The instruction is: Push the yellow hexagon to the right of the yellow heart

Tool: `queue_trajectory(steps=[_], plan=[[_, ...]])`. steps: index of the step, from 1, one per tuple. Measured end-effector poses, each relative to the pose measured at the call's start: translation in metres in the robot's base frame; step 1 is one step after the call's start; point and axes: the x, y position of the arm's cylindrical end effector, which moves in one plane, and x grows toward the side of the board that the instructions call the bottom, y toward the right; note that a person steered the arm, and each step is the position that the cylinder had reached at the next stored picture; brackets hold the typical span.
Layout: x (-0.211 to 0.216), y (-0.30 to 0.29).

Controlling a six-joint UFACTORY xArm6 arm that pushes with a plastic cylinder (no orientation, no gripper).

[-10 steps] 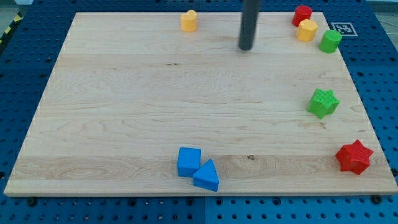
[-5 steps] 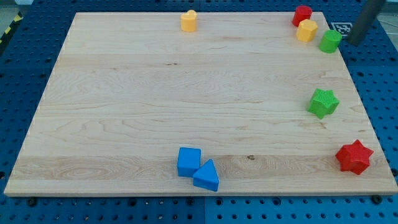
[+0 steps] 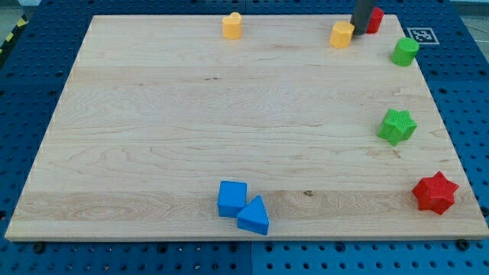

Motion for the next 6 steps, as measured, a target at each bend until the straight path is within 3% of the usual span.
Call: queue_trajectory(steps=[2,5,6], plan=[[0.013,-0.009],[0.019,-0.087],[0.028,-0.072]])
